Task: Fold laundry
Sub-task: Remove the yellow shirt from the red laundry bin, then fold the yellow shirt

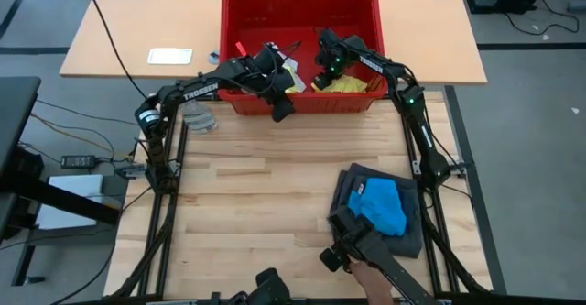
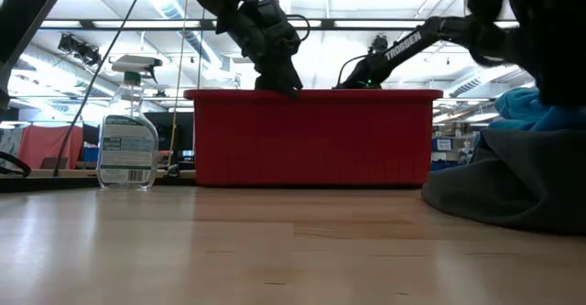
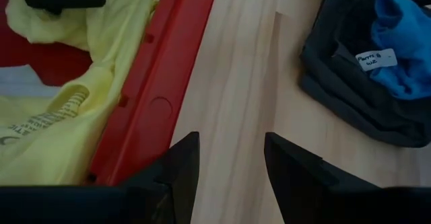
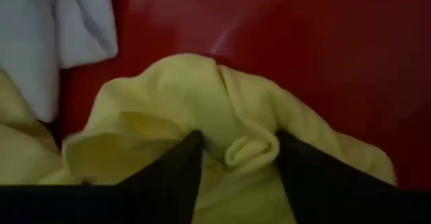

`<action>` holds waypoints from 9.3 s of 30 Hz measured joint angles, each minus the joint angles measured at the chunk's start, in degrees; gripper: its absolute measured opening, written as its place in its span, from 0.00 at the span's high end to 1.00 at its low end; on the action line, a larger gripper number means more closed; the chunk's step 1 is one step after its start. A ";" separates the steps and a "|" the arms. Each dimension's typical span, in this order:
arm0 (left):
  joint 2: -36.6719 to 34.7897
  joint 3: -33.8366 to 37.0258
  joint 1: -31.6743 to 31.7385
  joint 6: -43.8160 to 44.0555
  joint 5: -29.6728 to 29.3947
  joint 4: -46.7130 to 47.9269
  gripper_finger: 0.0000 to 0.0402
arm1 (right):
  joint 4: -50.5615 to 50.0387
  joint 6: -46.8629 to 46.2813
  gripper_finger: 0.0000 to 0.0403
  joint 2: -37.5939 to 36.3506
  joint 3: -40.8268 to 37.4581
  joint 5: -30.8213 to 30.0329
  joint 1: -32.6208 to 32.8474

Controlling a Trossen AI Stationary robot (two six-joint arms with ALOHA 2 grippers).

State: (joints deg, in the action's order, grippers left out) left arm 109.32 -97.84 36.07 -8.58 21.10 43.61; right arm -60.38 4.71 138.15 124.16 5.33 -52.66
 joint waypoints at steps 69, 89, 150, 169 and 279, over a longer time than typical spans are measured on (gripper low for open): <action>-29.87 0.02 -59.16 -14.14 -74.01 -27.72 0.96 | 19.01 -17.82 0.97 -49.73 -0.28 2.60 49.64; -36.16 0.20 -63.49 -4.57 -76.25 -16.64 0.96 | 6.13 -28.82 0.97 -44.41 -0.24 -18.83 60.75; -32.80 -14.27 -57.72 43.08 -69.45 20.88 0.96 | 26.96 -20.70 0.98 -41.25 -43.50 -6.39 22.88; -30.16 -14.23 -35.80 49.04 -69.44 24.69 0.96 | 48.80 -21.39 0.81 -39.30 -43.43 21.15 12.36; -50.77 28.13 -53.88 29.86 -42.64 -23.27 0.76 | 33.77 -4.09 0.96 -39.21 -17.64 -19.62 64.87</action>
State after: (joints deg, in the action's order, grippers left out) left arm 58.54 -69.71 -17.80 21.28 -21.54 20.34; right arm -26.61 0.62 98.94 106.52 -14.28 12.20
